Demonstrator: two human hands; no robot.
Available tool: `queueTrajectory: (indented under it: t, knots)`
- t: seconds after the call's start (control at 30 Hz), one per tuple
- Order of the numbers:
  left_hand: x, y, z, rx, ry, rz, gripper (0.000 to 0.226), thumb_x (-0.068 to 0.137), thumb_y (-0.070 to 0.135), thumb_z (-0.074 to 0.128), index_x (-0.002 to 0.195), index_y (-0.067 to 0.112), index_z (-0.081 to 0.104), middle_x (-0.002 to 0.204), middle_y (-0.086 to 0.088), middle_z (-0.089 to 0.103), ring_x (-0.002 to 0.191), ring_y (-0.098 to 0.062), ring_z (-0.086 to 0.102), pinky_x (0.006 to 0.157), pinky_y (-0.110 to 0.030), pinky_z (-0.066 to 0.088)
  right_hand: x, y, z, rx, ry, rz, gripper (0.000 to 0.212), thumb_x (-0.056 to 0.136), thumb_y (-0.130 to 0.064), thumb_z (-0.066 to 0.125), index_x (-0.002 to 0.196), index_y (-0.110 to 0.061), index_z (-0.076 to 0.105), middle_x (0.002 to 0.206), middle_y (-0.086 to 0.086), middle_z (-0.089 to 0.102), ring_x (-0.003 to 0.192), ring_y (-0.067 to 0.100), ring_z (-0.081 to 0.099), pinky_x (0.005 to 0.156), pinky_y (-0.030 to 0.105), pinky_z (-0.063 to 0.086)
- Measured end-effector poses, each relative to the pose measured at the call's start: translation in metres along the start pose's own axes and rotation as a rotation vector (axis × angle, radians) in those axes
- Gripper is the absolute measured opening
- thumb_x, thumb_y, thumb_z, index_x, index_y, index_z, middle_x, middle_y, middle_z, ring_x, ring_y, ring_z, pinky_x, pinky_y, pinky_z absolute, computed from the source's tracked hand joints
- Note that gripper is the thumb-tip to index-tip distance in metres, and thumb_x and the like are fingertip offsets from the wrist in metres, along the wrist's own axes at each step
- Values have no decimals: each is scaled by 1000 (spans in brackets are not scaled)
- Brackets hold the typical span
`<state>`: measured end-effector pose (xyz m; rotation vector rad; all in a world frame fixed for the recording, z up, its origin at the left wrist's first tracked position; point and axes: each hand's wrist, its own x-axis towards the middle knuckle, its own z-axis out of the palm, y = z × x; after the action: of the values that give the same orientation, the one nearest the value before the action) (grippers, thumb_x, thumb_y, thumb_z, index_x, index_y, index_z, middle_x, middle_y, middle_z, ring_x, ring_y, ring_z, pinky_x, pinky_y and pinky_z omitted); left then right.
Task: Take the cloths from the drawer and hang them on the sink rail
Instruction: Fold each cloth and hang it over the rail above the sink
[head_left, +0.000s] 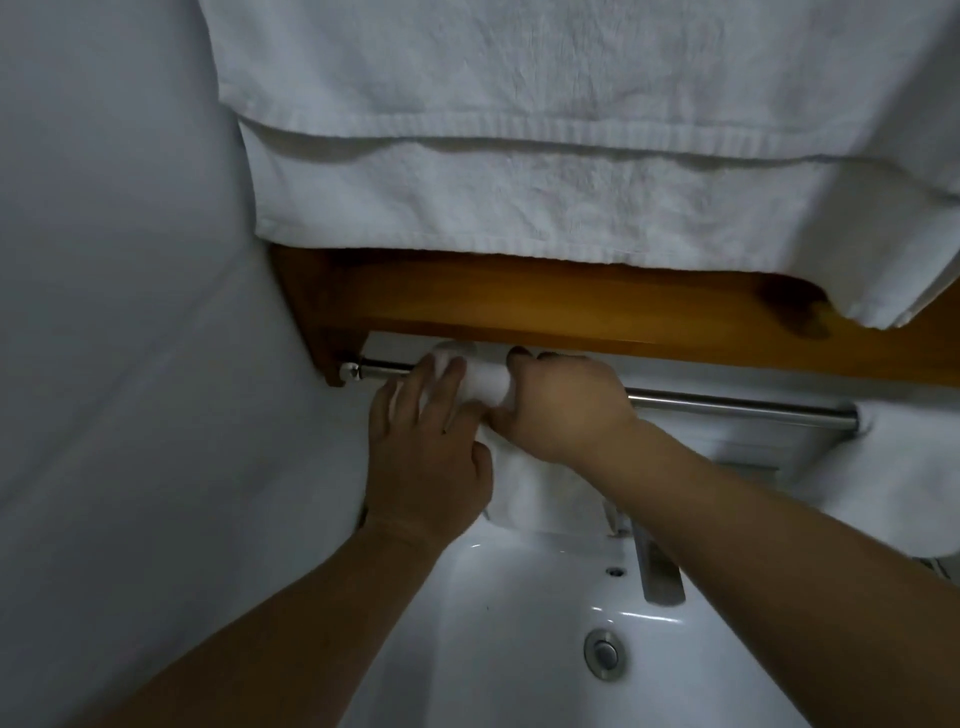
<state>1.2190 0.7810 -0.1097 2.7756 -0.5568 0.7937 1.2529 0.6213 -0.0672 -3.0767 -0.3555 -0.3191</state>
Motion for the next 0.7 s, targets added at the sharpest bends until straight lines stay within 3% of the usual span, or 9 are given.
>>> queueTrajectory:
  t: [0.07, 0.17, 0.27, 0.43, 0.53, 0.63, 0.7]
  knots:
    - [11, 2, -1, -28, -20, -44, 38, 79, 26, 42, 107, 14, 64, 134, -13, 58, 131, -37, 44, 106, -58, 34, 7, 3, -3, 32, -42, -27, 53, 80, -69, 58, 96, -19, 59, 69, -6, 48, 62, 17, 46, 59, 27, 34]
    - [30, -1, -5, -93, -43, -101, 37, 78, 27, 49, 111, 12, 56, 113, -12, 65, 118, -33, 55, 108, -53, 37, 13, 9, -7, 74, -109, -93, 44, 79, -66, 62, 82, -23, 52, 69, -8, 49, 65, 17, 51, 62, 27, 38]
    - [40, -9, -5, 0, -150, 1, 43, 80, 34, 50, 116, 11, 57, 110, -11, 65, 106, -31, 59, 96, -47, 46, 15, 14, -9, 105, -171, -126, 42, 77, -62, 69, 90, -25, 54, 76, -9, 50, 73, 16, 51, 68, 29, 43]
    - [53, -19, -7, 177, -312, 149, 52, 81, 44, 40, 121, 15, 54, 109, -11, 62, 98, -31, 56, 87, -44, 44, 4, 26, -14, 215, -177, -78, 59, 69, -70, 72, 104, -24, 62, 94, -7, 65, 83, 16, 62, 74, 31, 53]
    - [67, -29, -11, 118, -418, 220, 49, 90, 51, 37, 126, 18, 46, 110, -7, 61, 97, -27, 57, 79, -39, 47, -12, 48, -12, 67, -121, -7, 72, 69, -83, 58, 111, -25, 61, 94, -8, 66, 80, 15, 61, 65, 28, 48]
    - [82, -42, -18, 115, -541, 326, 60, 87, 68, 24, 124, 24, 40, 110, -4, 60, 99, -24, 58, 78, -37, 49, -26, 67, -9, -110, -45, -5, 76, 73, -91, 35, 98, -22, 56, 65, -9, 53, 56, 10, 51, 52, 25, 38]
    - [90, -46, -21, 158, -592, 368, 71, 80, 78, 12, 121, 27, 39, 113, -3, 60, 104, -26, 57, 85, -40, 49, -32, 72, -6, -137, 3, -30, 76, 75, -90, 24, 89, -22, 55, 56, -12, 43, 47, 7, 42, 48, 23, 34]
